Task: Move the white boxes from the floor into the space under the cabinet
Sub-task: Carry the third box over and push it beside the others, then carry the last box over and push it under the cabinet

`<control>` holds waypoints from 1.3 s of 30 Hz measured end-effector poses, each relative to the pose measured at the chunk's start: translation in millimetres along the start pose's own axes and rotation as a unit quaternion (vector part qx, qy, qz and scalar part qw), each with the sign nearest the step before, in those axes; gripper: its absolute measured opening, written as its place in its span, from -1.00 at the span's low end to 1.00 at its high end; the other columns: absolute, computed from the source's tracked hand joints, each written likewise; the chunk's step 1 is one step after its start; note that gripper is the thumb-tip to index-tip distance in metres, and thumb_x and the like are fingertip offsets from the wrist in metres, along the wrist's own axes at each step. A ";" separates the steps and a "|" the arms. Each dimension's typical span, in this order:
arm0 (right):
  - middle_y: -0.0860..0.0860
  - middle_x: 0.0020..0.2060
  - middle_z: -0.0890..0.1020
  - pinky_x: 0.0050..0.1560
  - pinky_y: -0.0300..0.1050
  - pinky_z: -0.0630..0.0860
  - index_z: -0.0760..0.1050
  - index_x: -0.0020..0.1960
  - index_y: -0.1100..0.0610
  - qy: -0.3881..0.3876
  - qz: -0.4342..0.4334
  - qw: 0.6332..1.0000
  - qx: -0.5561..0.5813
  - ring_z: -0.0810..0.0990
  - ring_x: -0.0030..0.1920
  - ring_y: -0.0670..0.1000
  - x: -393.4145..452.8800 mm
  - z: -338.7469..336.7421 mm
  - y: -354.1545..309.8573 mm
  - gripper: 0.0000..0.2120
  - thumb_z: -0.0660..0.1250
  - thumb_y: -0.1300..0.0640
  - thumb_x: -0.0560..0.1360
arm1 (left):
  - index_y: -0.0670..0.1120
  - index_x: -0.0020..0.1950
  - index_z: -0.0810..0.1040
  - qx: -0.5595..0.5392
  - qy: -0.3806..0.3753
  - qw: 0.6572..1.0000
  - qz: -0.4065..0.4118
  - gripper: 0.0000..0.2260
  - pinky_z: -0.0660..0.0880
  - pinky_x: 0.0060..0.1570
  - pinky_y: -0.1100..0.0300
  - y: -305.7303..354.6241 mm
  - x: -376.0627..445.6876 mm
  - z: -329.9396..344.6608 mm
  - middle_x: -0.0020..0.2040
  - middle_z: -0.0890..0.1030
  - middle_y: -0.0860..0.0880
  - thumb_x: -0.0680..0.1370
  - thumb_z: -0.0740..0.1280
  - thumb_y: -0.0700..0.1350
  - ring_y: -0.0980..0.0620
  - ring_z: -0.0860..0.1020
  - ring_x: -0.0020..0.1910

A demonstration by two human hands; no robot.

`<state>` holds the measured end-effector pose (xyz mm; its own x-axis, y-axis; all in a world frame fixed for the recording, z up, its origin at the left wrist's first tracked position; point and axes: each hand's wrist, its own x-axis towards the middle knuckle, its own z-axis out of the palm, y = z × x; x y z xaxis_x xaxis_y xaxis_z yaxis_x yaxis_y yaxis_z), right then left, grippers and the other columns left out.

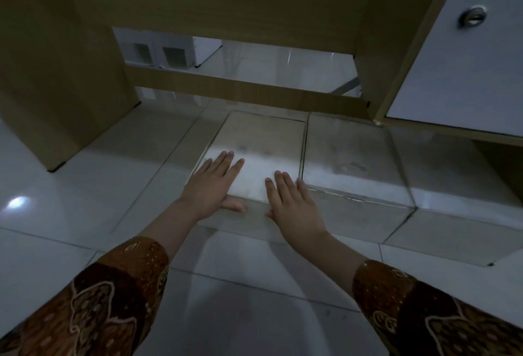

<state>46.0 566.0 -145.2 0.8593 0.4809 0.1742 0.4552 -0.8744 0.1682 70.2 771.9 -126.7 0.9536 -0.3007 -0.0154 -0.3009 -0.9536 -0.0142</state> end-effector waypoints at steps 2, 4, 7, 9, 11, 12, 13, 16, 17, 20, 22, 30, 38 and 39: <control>0.26 0.47 0.24 0.43 0.22 0.14 0.14 0.49 0.24 -0.018 -0.017 1.000 -0.017 0.23 0.47 0.22 5.9 -2.3 6.4 -0.38 0.18 -0.05 0.55 | -0.08 0.56 -0.14 0.002 -0.007 1.000 -0.011 -0.01 -0.10 0.52 0.01 1.1 9.4 -1.8 0.59 -0.12 -0.15 0.36 0.23 0.39 -0.07 -0.13 0.57; 0.20 0.54 -0.05 0.47 0.25 -0.07 -0.15 0.54 0.16 -0.048 -0.016 0.998 -0.028 -0.04 0.53 0.22 11.7 -4.6 13.3 -0.39 0.00 -0.06 0.62 | -0.08 0.56 -0.14 0.005 -0.010 1.000 -0.023 -0.01 -0.08 0.51 0.02 2.4 18.2 -3.6 0.59 -0.11 -0.14 0.36 0.26 0.37 -0.07 -0.12 0.57; 0.16 0.55 -0.14 0.45 0.30 -0.11 -0.26 0.53 0.04 -0.064 0.032 0.997 -0.019 -0.14 0.53 0.22 17.4 -4.5 16.0 -0.39 -0.06 -0.11 0.62 | -0.07 0.57 -0.12 -0.007 -0.008 0.999 -0.042 -0.02 -0.04 0.51 0.01 5.3 27.4 -3.4 0.59 -0.08 -0.14 0.36 0.30 0.33 -0.09 -0.09 0.57; 0.19 0.54 -0.10 0.44 0.31 -0.08 -0.23 0.53 0.01 -0.063 0.055 0.996 0.007 -0.11 0.53 0.23 20.3 -0.8 14.0 -0.40 -0.03 -0.10 0.62 | -0.04 0.57 -0.11 -0.016 -0.006 0.998 -0.063 -0.02 -0.03 0.51 -0.02 7.9 29.8 -3.9 0.59 -0.07 -0.13 0.36 0.33 0.32 -0.09 -0.08 0.57; 0.22 0.53 -0.05 0.43 0.32 -0.04 -0.16 0.53 0.05 -0.052 0.063 0.997 0.011 -0.07 0.53 0.24 21.5 0.8 12.1 -0.41 -0.01 -0.09 0.62 | 0.01 0.57 -0.12 -0.021 -0.019 0.994 -0.106 -0.05 -0.04 0.50 -0.05 13.8 29.9 -4.9 0.59 -0.08 -0.13 0.38 0.33 0.29 -0.10 -0.09 0.57; 0.23 0.53 -0.03 0.43 0.33 -0.01 -0.13 0.53 0.08 -0.041 0.063 0.997 0.011 -0.04 0.52 0.25 21.3 0.4 11.3 -0.42 0.01 -0.08 0.62 | 0.03 0.57 -0.13 -0.022 -0.025 0.990 -0.134 -0.08 -0.05 0.50 -0.07 19.0 27.5 -5.5 0.59 -0.09 -0.13 0.40 0.33 0.27 -0.11 -0.10 0.57; 0.22 0.53 -0.01 0.43 0.33 0.00 -0.10 0.53 0.09 -0.032 0.061 0.998 0.013 -0.03 0.52 0.25 21.0 0.3 11.6 -0.42 0.02 -0.06 0.62 | 0.03 0.56 -0.15 -0.023 -0.026 0.986 -0.161 -0.11 -0.05 0.50 -0.09 25.8 24.3 -4.8 0.59 -0.10 -0.14 0.43 0.32 0.24 -0.13 -0.11 0.57; 0.18 0.55 -0.05 0.46 0.27 -0.08 -0.15 0.54 0.10 -0.023 0.030 0.999 0.026 -0.06 0.53 0.20 6.7 0.9 17.4 -0.39 0.07 0.02 0.62 | -0.04 0.56 -0.19 -0.004 -0.002 0.976 -0.216 -0.23 -0.08 0.51 -0.15 52.3 6.6 2.5 0.58 -0.14 -0.20 0.56 0.29 -0.02 -0.19 -0.15 0.56; 0.17 0.55 -0.08 0.47 0.23 -0.12 -0.20 0.54 0.10 -0.027 0.011 0.999 0.023 -0.10 0.54 0.19 -2.6 -0.1 22.7 -0.35 0.11 0.05 0.60 | -0.08 0.56 -0.19 -0.008 0.009 0.975 -0.222 -0.26 -0.08 0.51 -0.15 61.6 -0.9 3.5 0.58 -0.15 -0.21 0.57 0.26 -0.09 -0.22 -0.16 0.55; 0.15 0.55 -0.16 0.46 0.23 -0.19 -0.26 0.54 0.09 -0.048 -0.037 0.998 0.022 -0.19 0.53 0.18 -35.9 -9.3 44.6 -0.24 0.18 0.02 0.56 | -0.10 0.56 -0.14 -0.044 0.015 0.981 -0.188 -0.33 -0.11 0.50 -0.12 87.1 -20.2 -3.0 0.58 -0.11 -0.22 0.59 0.20 -0.07 -0.25 -0.15 0.55; 0.15 0.55 -0.15 0.45 0.28 -0.19 -0.23 0.54 0.09 -0.052 -0.038 0.998 0.028 -0.20 0.53 0.19 -54.9 -18.4 57.7 -0.23 0.21 0.01 0.55 | -0.07 0.56 -0.05 -0.051 0.019 0.991 -0.123 -0.39 -0.11 0.50 -0.11 103.4 -31.6 -14.0 0.58 -0.02 -0.17 0.58 0.18 -0.06 -0.17 -0.07 0.56; 0.11 0.51 0.17 0.48 0.05 0.06 0.05 0.52 0.09 -0.099 0.083 0.980 0.151 0.10 0.51 0.12 -170.9 -83.4 170.6 -0.42 0.18 0.06 0.57 | -0.05 0.46 0.30 -0.089 0.114 0.986 0.076 -0.54 0.19 0.40 0.03 245.6 -41.2 -92.2 0.39 0.44 -0.07 0.56 0.22 -0.05 -0.10 0.30 0.44; 0.10 0.22 0.54 0.19 -0.06 0.41 0.37 0.34 0.09 -0.255 0.066 0.953 0.152 0.49 0.20 0.11 -278.2 -148.0 307.6 -0.63 0.20 0.03 0.57 | -0.03 0.36 0.42 -0.108 0.163 0.960 0.199 -0.61 0.35 0.20 0.10 413.6 -19.1 -135.7 0.24 0.54 -0.02 0.55 0.19 0.01 -0.05 0.47 0.24; 0.10 0.21 0.54 0.18 -0.07 0.41 0.38 0.33 0.09 -0.274 0.061 0.948 0.151 0.49 0.19 0.11 -289.2 -148.4 326.5 -0.64 0.20 0.02 0.57 | -0.02 0.37 0.41 -0.110 0.162 0.957 0.215 -0.61 0.35 0.20 0.12 437.2 -12.3 -139.4 0.25 0.53 -0.01 0.56 0.19 0.02 -0.03 0.46 0.24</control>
<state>-88.5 151.2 3.3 0.8637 0.3417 -0.3705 0.3200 -0.9397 -0.1207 -71.5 356.2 6.7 0.7052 -0.6222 0.3399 -0.6914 -0.7096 0.1356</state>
